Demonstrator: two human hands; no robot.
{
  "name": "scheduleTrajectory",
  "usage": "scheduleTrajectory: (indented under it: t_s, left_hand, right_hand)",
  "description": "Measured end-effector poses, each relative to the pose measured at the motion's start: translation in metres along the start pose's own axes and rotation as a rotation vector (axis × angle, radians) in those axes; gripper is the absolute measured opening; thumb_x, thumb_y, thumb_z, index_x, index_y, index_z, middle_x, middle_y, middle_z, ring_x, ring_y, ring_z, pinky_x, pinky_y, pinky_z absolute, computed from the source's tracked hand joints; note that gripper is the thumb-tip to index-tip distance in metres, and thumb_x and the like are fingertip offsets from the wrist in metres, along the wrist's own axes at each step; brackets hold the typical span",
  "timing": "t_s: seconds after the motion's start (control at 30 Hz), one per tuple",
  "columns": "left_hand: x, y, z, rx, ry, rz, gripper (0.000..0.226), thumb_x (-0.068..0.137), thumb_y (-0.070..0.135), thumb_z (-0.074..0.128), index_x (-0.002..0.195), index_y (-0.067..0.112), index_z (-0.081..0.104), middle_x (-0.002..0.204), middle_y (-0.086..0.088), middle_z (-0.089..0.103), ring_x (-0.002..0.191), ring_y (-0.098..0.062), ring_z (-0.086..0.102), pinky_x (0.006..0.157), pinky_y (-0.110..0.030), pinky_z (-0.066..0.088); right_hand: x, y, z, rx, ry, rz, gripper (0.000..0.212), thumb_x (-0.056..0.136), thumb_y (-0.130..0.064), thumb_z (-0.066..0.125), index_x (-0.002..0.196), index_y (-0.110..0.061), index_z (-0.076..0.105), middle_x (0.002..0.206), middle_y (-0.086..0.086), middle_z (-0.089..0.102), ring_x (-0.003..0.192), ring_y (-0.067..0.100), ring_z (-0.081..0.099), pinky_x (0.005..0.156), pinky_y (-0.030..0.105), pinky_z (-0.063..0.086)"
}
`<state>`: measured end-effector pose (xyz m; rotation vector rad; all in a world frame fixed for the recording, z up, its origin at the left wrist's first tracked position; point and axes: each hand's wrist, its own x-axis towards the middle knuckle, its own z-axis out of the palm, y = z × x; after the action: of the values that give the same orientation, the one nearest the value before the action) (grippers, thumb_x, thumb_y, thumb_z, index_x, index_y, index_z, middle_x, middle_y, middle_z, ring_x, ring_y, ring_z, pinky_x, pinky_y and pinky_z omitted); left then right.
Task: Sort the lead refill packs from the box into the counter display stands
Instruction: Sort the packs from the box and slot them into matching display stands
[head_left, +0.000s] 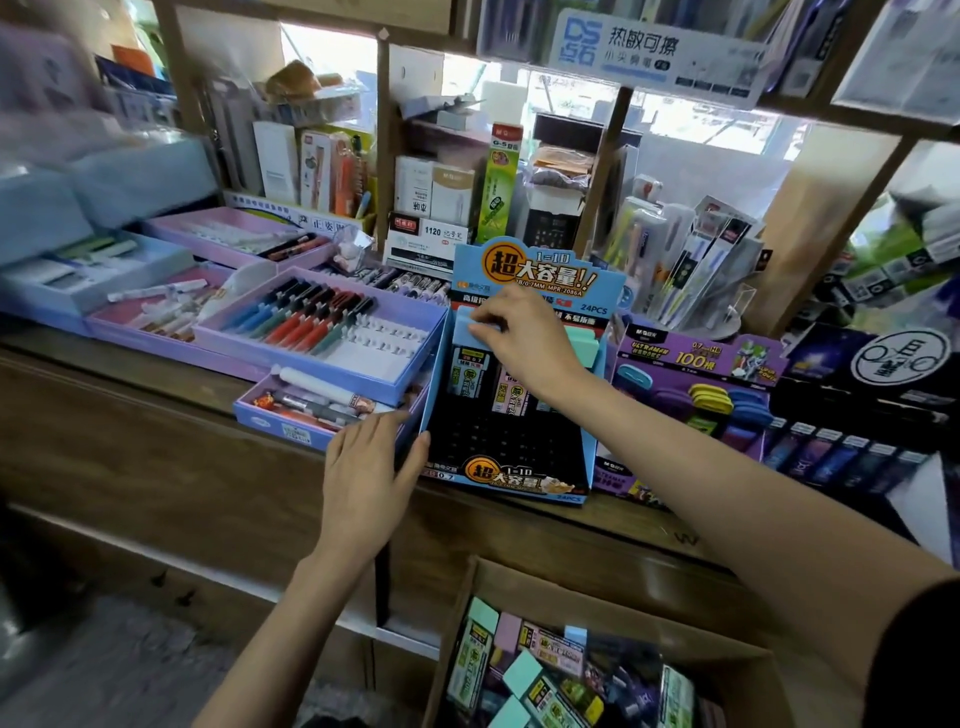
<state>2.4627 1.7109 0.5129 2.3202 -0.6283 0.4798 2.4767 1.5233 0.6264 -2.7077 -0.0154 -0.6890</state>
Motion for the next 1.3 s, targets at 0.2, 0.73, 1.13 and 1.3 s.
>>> scheduleTrajectory:
  t_s: [0.2, 0.73, 1.13, 1.3]
  left_hand:
    - [0.004, 0.004, -0.009, 0.003, -0.076, -0.019, 0.038, 0.093, 0.037, 0.051, 0.121, 0.012, 0.057, 0.112, -0.004, 0.063, 0.110, -0.024, 0.054, 0.093, -0.032, 0.029]
    - [-0.103, 0.067, 0.005, -0.374, -0.469, 0.153, 0.012, 0.092, 0.019, 0.058, 0.103, 0.020, 0.060, 0.101, 0.010, 0.060, 0.097, 0.007, 0.054, 0.080, -0.004, 0.036]
    - [-0.220, 0.064, 0.145, 0.058, -0.912, -0.252, 0.076, 0.093, 0.049, 0.048, 0.150, 0.016, 0.010, 0.156, -0.012, 0.001, 0.144, -0.032, 0.004, 0.112, -0.039, 0.020]
    - [-0.243, 0.065, 0.173, 0.062, -0.999, -0.250, 0.080, 0.093, 0.054, 0.042, 0.151, 0.017, 0.001, 0.156, -0.014, -0.017, 0.145, -0.032, -0.009, 0.115, -0.039, 0.011]
  right_hand:
    - [0.000, -0.003, -0.001, -0.185, -0.004, -0.067, 0.031, 0.092, -0.027, 0.056, 0.119, -0.013, 0.063, 0.106, 0.007, 0.054, 0.107, 0.025, 0.042, 0.083, 0.032, 0.032]
    - [-0.264, 0.062, -0.052, -0.105, -0.540, 0.110, 0.022, 0.094, -0.029, 0.050, 0.111, -0.019, 0.060, 0.111, -0.002, 0.061, 0.104, 0.016, 0.055, 0.087, 0.038, 0.047]
    - [-0.445, 0.148, 0.042, 0.081, -0.476, 0.860, 0.060, 0.095, -0.029, 0.052, 0.146, -0.010, 0.026, 0.156, 0.011, 0.016, 0.144, 0.022, 0.015, 0.114, 0.029, 0.022]
    - [-0.444, 0.147, 0.069, 0.070, -0.472, 0.958, 0.068, 0.099, -0.043, 0.035, 0.151, -0.013, 0.002, 0.158, 0.009, -0.005, 0.146, 0.027, -0.002, 0.116, 0.035, 0.009]
